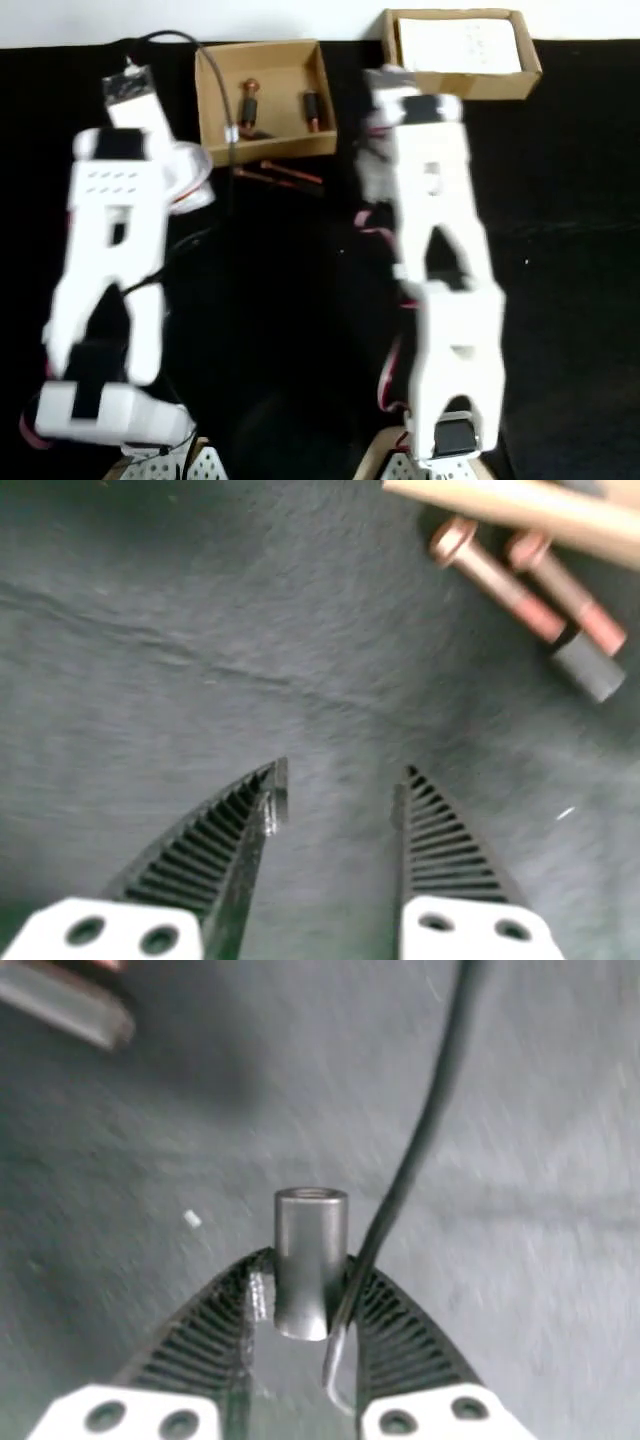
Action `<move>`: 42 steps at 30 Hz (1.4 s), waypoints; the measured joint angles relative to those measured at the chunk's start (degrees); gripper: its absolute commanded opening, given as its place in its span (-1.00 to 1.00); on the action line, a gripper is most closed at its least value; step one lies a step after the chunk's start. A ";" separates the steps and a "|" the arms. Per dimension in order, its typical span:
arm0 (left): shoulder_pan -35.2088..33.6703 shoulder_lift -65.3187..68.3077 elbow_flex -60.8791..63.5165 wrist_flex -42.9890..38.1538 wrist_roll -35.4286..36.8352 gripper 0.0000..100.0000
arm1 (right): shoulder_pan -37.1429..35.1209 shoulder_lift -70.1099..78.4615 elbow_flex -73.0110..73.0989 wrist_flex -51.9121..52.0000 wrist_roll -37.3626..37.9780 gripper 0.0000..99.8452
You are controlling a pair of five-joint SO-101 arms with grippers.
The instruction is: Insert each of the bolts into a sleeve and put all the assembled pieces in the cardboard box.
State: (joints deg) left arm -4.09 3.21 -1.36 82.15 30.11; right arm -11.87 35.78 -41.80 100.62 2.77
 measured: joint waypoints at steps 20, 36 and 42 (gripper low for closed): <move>4.22 48.79 -52.48 9.67 28.22 -0.54 | 0.09 -15.30 20.48 -2.73 0.35 -0.99; 6.42 63.65 -69.36 11.08 31.30 -0.60 | 0.09 -15.30 20.48 -3.69 0.35 -0.99; 6.42 66.20 -70.24 10.81 31.30 -0.67 | 0.09 -15.30 20.48 -3.69 0.35 -0.99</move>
State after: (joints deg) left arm 2.33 69.41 -71.60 92.97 61.41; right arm -11.78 20.48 -21.32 96.92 3.12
